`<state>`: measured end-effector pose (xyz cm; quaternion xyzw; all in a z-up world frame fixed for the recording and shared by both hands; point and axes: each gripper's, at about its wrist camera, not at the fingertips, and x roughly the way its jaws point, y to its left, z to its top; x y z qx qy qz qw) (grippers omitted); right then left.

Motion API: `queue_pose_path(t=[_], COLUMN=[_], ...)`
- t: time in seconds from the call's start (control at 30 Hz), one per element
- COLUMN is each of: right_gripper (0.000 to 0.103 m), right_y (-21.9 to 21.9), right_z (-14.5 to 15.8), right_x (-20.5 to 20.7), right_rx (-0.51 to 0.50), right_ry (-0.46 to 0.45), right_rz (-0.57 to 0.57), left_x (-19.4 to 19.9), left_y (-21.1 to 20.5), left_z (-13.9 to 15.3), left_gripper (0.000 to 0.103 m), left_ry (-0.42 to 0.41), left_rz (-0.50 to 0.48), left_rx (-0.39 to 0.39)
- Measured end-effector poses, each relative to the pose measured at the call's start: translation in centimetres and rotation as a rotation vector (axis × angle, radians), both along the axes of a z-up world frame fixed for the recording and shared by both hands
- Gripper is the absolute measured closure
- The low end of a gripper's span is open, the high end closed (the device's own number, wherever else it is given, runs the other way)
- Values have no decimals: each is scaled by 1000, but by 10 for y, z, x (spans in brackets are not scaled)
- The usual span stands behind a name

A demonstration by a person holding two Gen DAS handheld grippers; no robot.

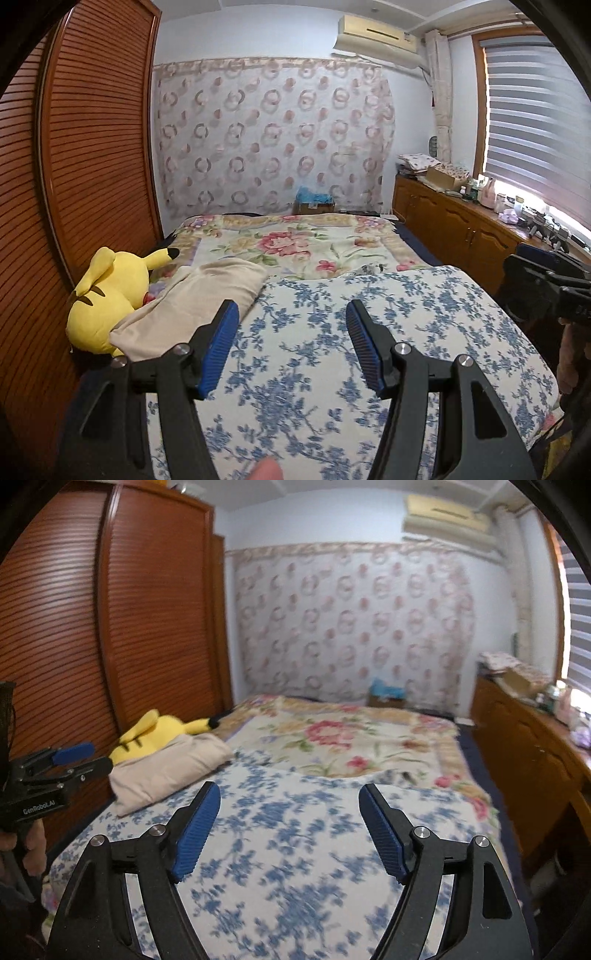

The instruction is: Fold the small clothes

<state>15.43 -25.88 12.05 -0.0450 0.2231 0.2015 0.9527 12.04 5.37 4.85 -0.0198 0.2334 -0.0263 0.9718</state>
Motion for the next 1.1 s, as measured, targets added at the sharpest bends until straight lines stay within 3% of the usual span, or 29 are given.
queue_pose_path(t=[0.37, 1.1], right_gripper=[24, 24], right_y=[-36, -39], right_z=[3, 3], right_x=[-34, -40], right_rx=[12, 21], right_ry=[-34, -41], right_rz=[-83, -101], left_x=[-19, -28], left_y=[-28, -37], left_z=[10, 15], left_gripper=[43, 43], left_ry=[-22, -25], left_rz=[-7, -18], left_rx=[12, 8])
